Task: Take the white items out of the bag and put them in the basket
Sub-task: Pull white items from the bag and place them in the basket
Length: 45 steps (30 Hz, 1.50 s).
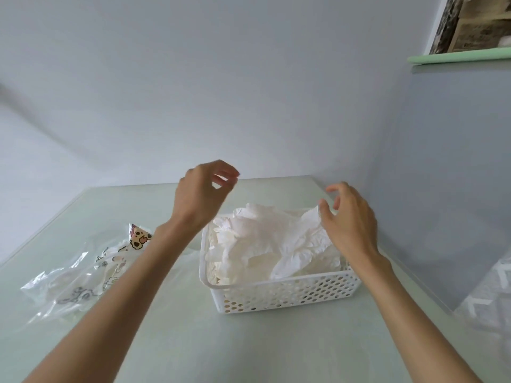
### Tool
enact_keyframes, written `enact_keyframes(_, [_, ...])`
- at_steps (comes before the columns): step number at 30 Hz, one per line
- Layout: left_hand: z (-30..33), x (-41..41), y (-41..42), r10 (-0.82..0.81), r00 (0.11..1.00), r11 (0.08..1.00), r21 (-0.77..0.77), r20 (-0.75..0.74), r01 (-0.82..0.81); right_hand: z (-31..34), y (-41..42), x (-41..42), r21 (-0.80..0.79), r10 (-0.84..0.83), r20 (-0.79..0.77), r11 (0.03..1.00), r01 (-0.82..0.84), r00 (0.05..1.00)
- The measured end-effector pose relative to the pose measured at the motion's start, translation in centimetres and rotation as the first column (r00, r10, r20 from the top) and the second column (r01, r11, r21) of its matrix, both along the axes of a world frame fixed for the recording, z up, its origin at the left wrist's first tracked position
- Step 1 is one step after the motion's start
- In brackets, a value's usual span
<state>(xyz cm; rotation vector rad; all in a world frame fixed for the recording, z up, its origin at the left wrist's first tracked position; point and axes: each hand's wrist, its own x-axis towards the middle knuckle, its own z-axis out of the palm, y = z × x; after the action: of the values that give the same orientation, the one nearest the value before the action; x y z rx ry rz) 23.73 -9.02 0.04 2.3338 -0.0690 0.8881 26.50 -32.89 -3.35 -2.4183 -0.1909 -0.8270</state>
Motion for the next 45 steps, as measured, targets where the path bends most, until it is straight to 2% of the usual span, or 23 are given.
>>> enact_keyframes(2, [-0.6, -0.4, -1.4, -0.171, 0.983, 0.974, 0.138, -0.071, 0.180, -0.3, 1.9, -0.5, -0.042, 0.164, -0.031, 0.985, -0.165, 0.986])
enact_keyframes(4, [-2.3, -0.1, -3.1, -0.256, 0.920, 0.885, 0.311, -0.297, 0.347, -1.7, 3.3, -0.1, -0.150, 0.260, -0.240, 0.942, -0.301, 0.935])
enact_keyframes(6, [-4.3, 0.0, -3.7, -0.168, 0.834, 0.798, 0.423, -0.526, 0.428, -2.9, 3.2, 0.6, -0.253, 0.207, -0.529, 0.887, -0.387, 0.823])
enact_keyframes(8, [-5.9, 0.0, -3.4, -0.027, 0.752, 0.759, 0.476, -0.659, 0.444, -3.4, 2.1, 1.1, -0.290, 0.127, -0.724, 0.835, -0.467, 0.678])
enact_keyframes(9, [-6.4, -0.1, -3.2, 0.025, 0.717, 0.746, 0.490, -0.697, 0.451, -3.5, 1.6, 1.2, -0.310, 0.094, -0.768, 0.811, -0.496, 0.634])
enact_keyframes(13, [-6.7, -0.4, -3.2, 0.127, 0.580, 0.743, 0.465, -0.805, 0.482, -3.2, 0.4, 1.8, -0.369, 0.014, -0.828, 0.739, -0.564, 0.561])
enact_keyframes(15, [-7.1, -0.2, -3.5, 0.149, 0.545, 0.734, 0.462, -0.825, 0.498, -3.6, 0.3, 2.1, -0.364, -0.007, -0.857, 0.715, -0.597, 0.515])
enact_keyframes(18, [-7.4, 0.1, -4.0, 0.184, 0.514, 0.723, 0.470, -0.838, 0.506, -3.9, 0.7, 2.3, -0.399, -0.053, -0.863, 0.681, -0.614, 0.502])
enact_keyframes(21, [-6.0, 0.2, -4.0, 0.145, 0.520, 0.756, 0.434, -0.842, 0.490, -2.9, 0.9, 2.3, -0.394, -0.034, -0.850, 0.703, -0.592, 0.525])
enact_keyframes(24, [-4.0, -0.5, -3.8, 0.046, 0.651, 0.827, 0.394, -0.758, 0.400, -1.1, 0.4, 1.9, -0.361, 0.090, -0.778, 0.747, -0.559, 0.622])
enact_keyframes(27, [-2.6, -1.9, -3.6, 0.014, 0.767, 0.836, 0.428, -0.641, 0.343, 0.6, -0.1, 0.9, -0.273, 0.218, -0.674, 0.814, -0.512, 0.706])
enact_keyframes(31, [0.0, -5.4, 0.8, 0.068, 0.896, 0.850, 0.496, -0.440, 0.179, 2.3, 0.7, -1.3, -0.168, 0.313, -0.376, 0.902, -0.397, 0.872])
enact_keyframes(33, [0.6, -8.0, 4.0, 0.218, 0.858, 0.836, 0.543, -0.465, 0.082, 2.7, 2.7, -3.6, -0.064, 0.398, -0.267, 0.901, -0.428, 0.878])
enact_keyframes(34, [0.5, -9.5, 5.9, 0.314, 0.777, 0.837, 0.546, -0.546, 0.046, 2.8, 4.4, -5.1, -0.023, 0.454, -0.245, 0.880, -0.474, 0.857])
enact_keyframes(35, [0.0, -10.9, 7.6, 0.393, 0.659, 0.847, 0.531, -0.642, 0.012, 2.8, 6.4, -6.8, 0.004, 0.510, -0.237, 0.851, -0.524, 0.827])
enact_keyframes(37, [-1.8, -12.6, 10.6, 0.471, 0.451, 0.869, 0.487, -0.758, -0.088, 2.2, 10.3, -9.9, -0.002, 0.593, -0.266, 0.788, -0.615, 0.760])
enact_keyframes(38, [-2.8, -12.6, 11.6, 0.470, 0.424, 0.878, 0.459, -0.774, -0.135, 1.6, 11.8, -11.1, -0.032, 0.606, -0.300, 0.765, -0.643, 0.736])
enact_keyframes(40, [-4.9, -13.2, 13.5, 0.464, 0.451, 0.885, 0.427, -0.763, -0.187, 0.1, 15.4, -13.2, -0.144, 0.600, -0.375, 0.715, -0.684, 0.707])
enact_keyframes(44, [-7.5, -13.4, 15.2, 0.491, 0.639, 0.853, 0.474, -0.591, -0.217, -3.1, 19.2, -14.4, -0.308, 0.539, -0.426, 0.669, -0.677, 0.727])
enact_keyframes(45, [-7.8, -13.4, 15.9, 0.492, 0.655, 0.856, 0.453, -0.573, -0.247, -3.7, 20.1, -14.4, -0.322, 0.537, -0.414, 0.668, -0.670, 0.735])
